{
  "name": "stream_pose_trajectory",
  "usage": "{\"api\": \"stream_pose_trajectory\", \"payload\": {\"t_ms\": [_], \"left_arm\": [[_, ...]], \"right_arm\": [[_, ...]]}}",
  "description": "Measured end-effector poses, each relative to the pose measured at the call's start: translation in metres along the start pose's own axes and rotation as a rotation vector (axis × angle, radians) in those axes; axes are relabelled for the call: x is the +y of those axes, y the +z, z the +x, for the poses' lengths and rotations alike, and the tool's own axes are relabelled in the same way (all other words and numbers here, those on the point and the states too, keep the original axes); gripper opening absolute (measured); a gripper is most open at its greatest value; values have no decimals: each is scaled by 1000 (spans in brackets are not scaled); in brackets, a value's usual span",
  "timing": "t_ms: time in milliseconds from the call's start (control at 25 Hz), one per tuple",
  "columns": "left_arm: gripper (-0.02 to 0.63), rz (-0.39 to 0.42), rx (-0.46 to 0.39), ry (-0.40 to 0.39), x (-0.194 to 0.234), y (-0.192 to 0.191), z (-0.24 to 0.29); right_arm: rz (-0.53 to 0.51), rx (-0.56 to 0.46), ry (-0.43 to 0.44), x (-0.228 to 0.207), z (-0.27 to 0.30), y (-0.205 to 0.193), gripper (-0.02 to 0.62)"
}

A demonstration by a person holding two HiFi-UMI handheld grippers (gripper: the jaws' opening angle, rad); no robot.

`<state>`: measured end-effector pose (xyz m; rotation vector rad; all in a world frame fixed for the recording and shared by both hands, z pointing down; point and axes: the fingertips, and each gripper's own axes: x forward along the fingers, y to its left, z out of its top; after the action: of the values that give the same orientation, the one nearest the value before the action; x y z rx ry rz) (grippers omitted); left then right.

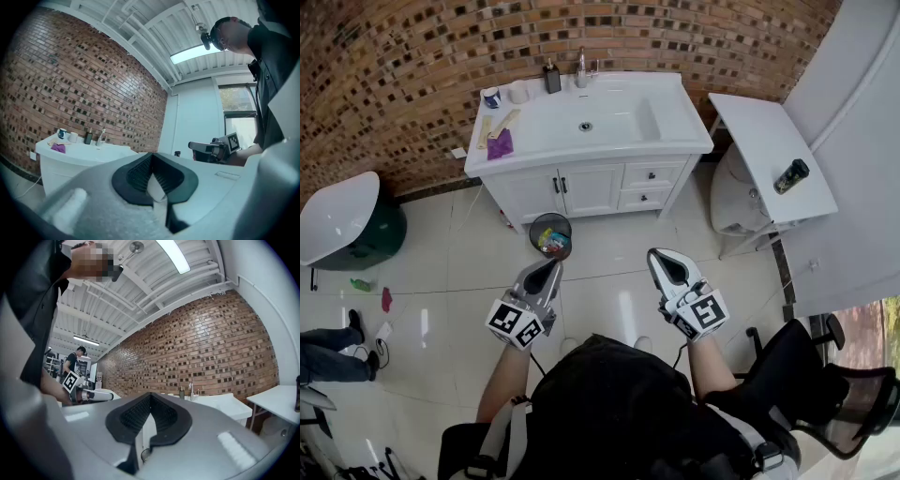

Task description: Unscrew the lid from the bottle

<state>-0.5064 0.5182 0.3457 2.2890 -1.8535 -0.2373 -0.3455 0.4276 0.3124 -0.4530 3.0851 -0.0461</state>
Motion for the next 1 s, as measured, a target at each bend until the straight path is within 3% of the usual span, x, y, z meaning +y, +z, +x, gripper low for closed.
{"api": "stream_pose_trajectory", "payload": {"t_ms": [160, 360, 680, 1000], "left_arm": [[2, 18, -3, -83, -17, -4, 28], [2, 52, 24, -197, -47, 1, 70], [2, 21, 21, -426, -119, -4, 120], [2, 0, 48, -598, -199, -28, 163]], "right_arm": [[1, 12, -66, -24, -28, -3, 5], [5, 1, -207, -55, -75, 4, 5], [-24, -8, -383, -78, -149, 15, 5], [-43, 3, -569, -96, -249, 17, 5]]}}
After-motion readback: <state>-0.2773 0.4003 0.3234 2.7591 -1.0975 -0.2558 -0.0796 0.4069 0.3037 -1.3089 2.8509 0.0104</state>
